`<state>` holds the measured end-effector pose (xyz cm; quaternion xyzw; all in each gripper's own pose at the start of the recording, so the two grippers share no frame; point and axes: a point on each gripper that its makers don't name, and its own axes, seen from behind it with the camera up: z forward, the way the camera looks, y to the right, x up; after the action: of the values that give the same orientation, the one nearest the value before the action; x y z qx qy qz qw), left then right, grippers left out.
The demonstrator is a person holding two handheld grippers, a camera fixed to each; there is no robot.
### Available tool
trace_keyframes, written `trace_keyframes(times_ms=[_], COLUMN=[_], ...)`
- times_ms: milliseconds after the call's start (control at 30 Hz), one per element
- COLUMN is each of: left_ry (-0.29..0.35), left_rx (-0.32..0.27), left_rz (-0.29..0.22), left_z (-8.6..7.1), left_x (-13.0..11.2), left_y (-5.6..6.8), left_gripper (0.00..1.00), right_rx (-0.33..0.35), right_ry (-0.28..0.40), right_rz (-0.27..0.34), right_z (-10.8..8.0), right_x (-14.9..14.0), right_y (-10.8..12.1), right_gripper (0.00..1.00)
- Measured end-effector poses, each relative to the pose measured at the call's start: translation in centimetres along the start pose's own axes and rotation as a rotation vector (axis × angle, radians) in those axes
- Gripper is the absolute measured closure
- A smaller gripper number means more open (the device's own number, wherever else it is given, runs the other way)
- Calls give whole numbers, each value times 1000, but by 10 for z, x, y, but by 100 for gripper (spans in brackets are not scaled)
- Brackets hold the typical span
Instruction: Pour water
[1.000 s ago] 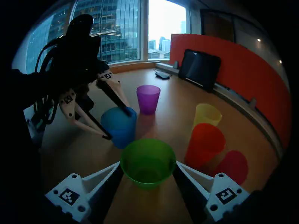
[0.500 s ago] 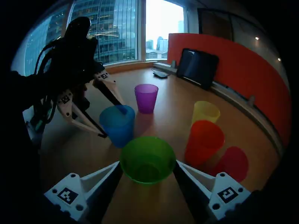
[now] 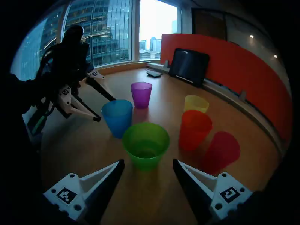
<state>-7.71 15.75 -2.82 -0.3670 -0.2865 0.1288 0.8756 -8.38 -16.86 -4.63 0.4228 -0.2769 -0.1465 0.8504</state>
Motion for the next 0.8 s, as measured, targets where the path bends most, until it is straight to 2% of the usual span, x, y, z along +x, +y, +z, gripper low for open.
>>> trace_keyframes(times_ms=[267,567,800], left_ry=[14,30,63], left_rx=[62,144,250], left_rz=[-33,-66,-109], left_z=[-23,-41,-58], left_x=[-8,-13,-15], left_y=[-8,-22,-41], left_gripper=[3,3,3], right_rx=[-53,-104,-173], right_ry=[19,57,119], right_rz=[23,48,91], right_z=[-28,-47,-60], right_x=[-10,-10,-1], right_y=[4,3,12], right_gripper=[0,1,1])
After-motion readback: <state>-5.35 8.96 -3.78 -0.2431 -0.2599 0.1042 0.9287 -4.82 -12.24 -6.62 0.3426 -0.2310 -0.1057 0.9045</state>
